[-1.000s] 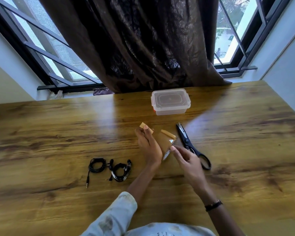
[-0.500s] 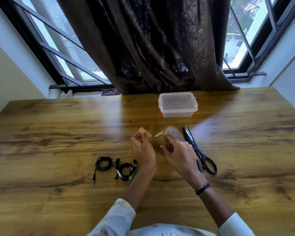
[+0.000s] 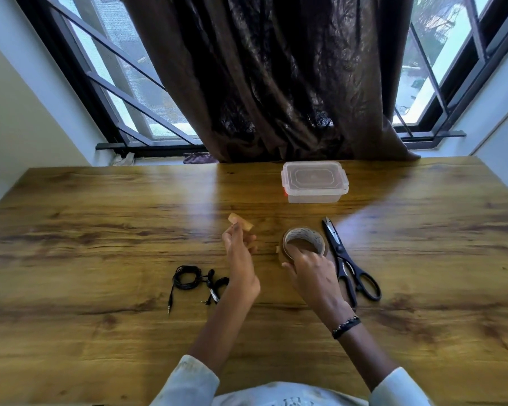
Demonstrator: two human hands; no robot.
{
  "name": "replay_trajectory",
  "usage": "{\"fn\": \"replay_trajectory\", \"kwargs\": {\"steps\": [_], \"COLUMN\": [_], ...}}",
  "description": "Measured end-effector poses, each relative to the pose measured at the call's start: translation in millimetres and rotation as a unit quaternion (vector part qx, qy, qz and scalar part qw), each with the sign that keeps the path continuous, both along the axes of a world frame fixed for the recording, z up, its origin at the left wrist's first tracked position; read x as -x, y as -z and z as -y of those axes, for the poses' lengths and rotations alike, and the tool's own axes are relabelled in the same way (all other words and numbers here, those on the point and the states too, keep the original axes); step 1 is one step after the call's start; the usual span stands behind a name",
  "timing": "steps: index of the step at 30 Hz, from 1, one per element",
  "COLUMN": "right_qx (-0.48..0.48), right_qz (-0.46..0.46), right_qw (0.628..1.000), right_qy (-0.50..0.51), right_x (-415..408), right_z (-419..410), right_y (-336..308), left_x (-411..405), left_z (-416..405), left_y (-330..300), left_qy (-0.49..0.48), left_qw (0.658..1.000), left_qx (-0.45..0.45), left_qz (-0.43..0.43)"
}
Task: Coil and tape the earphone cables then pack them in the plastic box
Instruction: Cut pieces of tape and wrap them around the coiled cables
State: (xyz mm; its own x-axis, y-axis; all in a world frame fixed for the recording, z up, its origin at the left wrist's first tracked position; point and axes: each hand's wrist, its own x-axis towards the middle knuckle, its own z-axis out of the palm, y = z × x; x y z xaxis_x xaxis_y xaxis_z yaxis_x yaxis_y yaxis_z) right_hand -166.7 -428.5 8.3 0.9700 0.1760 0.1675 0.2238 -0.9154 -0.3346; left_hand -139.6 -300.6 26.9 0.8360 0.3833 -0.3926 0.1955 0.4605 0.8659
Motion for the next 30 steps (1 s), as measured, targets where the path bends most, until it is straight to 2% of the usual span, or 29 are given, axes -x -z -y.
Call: {"fn": "replay_trajectory", "kwargs": {"steps": [3, 6, 9, 11, 13, 17, 27, 30], "right_qx": [-0.070, -0.244, -0.416, -0.517, -0.578, -0.605, -0.615, -0.594], "right_qz": [0.029, 0.066, 0.021, -0.039, -0.084, -0.114, -0.082, -0.099], "right_qw": [0.997, 0.967, 0.909, 0.854, 0.812, 0.788, 0.784, 0.798], "right_qy": [0.014, 0.001, -0.025, -0.032, -0.027, -0.012, 0.000, -0.004], "right_x": [5.4, 16.7, 29.4, 35.8, 39.7, 46.9, 58.9, 56.9], "right_z": [4.1, 0.0, -14.0, -24.0, -31.1, -50.2, -96.0, -94.4], "right_y": [-14.6, -40.8, -69.6, -84.5, -92.4, -94.4, -98.0, -97.9], "left_x": [11.8, 28.8, 45.0, 55.5, 64.4, 75.2, 87.2, 90.7], "left_z": [-1.7, -2.2, -3.1, -5.8, -9.1, -21.4, -59.0, -74.6], "left_y": [-7.2, -19.7, -37.1, -47.9, -56.0, -65.7, -65.6, -66.4], "left_qy": [0.014, 0.039, 0.076, 0.106, 0.115, 0.106, 0.139, 0.147], "left_qw": [1.000, 0.998, 0.995, 0.991, 0.990, 0.991, 0.988, 0.985], "left_qx": [0.016, 0.043, 0.063, 0.070, 0.066, 0.060, 0.053, 0.079], "left_qz": [0.004, 0.015, 0.033, 0.046, 0.055, 0.058, 0.032, 0.037]}}
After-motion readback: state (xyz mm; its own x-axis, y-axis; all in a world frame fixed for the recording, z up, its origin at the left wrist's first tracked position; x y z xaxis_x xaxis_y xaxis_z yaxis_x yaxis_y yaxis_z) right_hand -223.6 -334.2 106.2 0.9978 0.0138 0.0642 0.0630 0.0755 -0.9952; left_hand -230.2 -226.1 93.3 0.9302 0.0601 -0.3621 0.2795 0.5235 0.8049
